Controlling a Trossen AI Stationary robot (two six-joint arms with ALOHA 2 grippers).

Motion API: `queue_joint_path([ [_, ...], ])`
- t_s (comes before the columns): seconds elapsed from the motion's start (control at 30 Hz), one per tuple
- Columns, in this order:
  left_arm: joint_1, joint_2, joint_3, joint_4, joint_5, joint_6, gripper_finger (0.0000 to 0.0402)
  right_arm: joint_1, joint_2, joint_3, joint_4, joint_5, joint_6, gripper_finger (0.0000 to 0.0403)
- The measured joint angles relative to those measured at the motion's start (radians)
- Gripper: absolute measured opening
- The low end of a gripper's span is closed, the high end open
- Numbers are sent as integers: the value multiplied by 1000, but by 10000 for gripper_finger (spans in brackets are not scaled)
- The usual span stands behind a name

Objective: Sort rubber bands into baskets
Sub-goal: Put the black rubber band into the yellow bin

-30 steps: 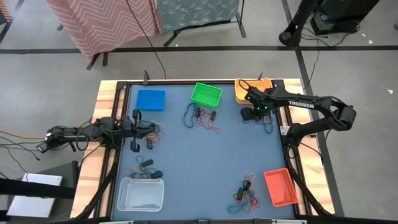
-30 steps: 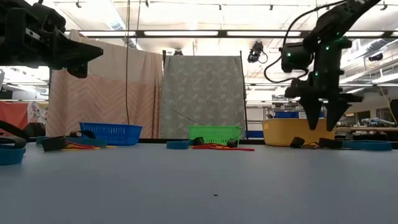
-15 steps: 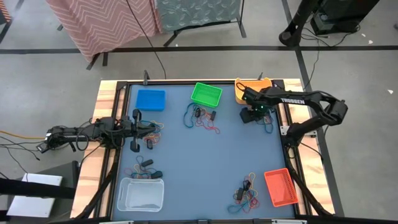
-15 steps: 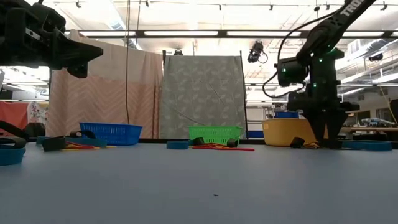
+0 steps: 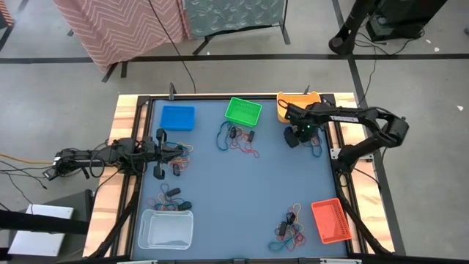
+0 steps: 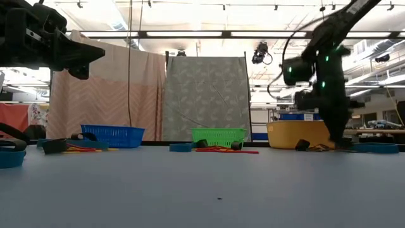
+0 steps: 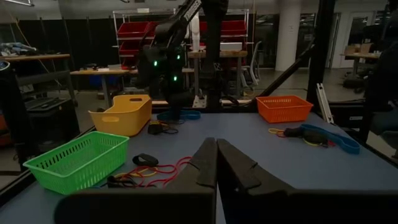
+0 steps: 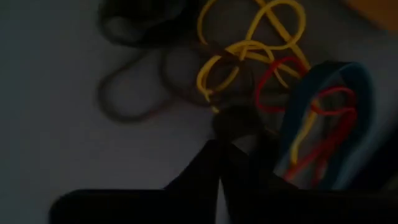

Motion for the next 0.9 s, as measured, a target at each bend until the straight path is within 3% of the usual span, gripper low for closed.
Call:
queue_joint_path([
  [0.2, 0, 0, 0, 0, 0, 0, 8, 31, -198, 153, -206, -16, -19, 8],
  [0.37, 0, 0, 0, 0, 0, 0, 8, -15, -293, 215, -15, 33, 15, 6],
  [0.53, 0, 0, 0, 0, 0, 0, 8, -150, -185, 210, 203, 61, -3, 5],
  [0.73, 0, 0, 0, 0, 0, 0, 8, -228, -27, 207, 197, 30, -42, 9],
  [0.9, 0, 0, 0, 0, 0, 0, 8, -230, -8, 207, 230, 49, -66, 58],
])
